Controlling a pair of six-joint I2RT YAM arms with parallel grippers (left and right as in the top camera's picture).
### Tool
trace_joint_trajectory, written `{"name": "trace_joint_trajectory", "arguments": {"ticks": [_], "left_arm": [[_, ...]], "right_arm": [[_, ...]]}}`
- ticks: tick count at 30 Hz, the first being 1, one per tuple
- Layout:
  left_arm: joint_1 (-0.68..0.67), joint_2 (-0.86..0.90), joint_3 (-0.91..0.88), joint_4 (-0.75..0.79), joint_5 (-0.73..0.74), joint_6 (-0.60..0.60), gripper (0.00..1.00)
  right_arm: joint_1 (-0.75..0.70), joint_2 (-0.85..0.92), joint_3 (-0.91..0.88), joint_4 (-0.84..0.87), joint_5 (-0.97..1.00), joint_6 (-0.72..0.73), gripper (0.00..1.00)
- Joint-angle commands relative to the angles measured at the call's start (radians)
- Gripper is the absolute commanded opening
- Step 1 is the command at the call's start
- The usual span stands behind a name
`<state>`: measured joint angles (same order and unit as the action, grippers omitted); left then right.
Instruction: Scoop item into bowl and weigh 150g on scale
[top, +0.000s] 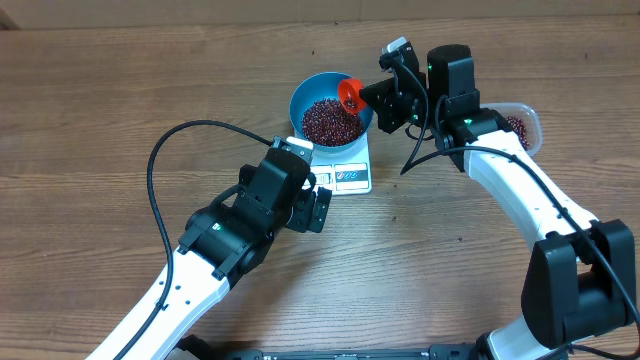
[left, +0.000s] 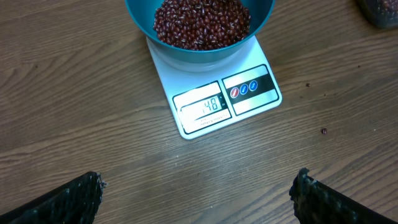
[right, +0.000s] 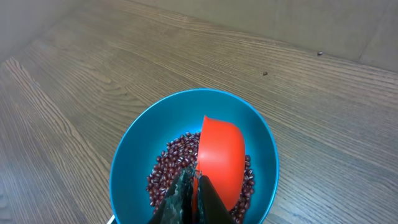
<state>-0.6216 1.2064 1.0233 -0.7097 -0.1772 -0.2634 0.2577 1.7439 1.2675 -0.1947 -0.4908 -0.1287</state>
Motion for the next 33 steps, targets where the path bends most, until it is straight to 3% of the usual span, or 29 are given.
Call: {"name": "trace_joint_trajectory", "arguments": {"ticks": [1, 12, 17, 30, 33], "left_arm": [[-0.003, 0.0, -0.003, 0.003, -0.014, -0.014, 1.0], [-0.003, 0.0, -0.003, 0.003, -0.014, -0.013, 1.0], [-0.003, 0.0, -0.003, 0.003, -0.013, -0.014, 1.0], [-0.003, 0.0, -0.003, 0.003, -0.014, -0.014, 1.0], [-0.003, 0.0, -0.003, 0.003, -0.014, -0.013, 1.0]], "right_arm": [[0.0, 0.009, 0.003, 0.005, -0.004, 0.013, 0.04], [0.0, 0.009, 0.003, 0.006, -0.003, 0.002, 0.04], [-0.003, 0.011, 0.003, 0.014, 0.121, -0.246, 0.04], [-0.002, 0.036, 0.003, 0.019, 0.006, -0.213, 0.04], [0.001, 0.036, 0.003, 0.01, 0.041, -0.3, 0.04]]}}
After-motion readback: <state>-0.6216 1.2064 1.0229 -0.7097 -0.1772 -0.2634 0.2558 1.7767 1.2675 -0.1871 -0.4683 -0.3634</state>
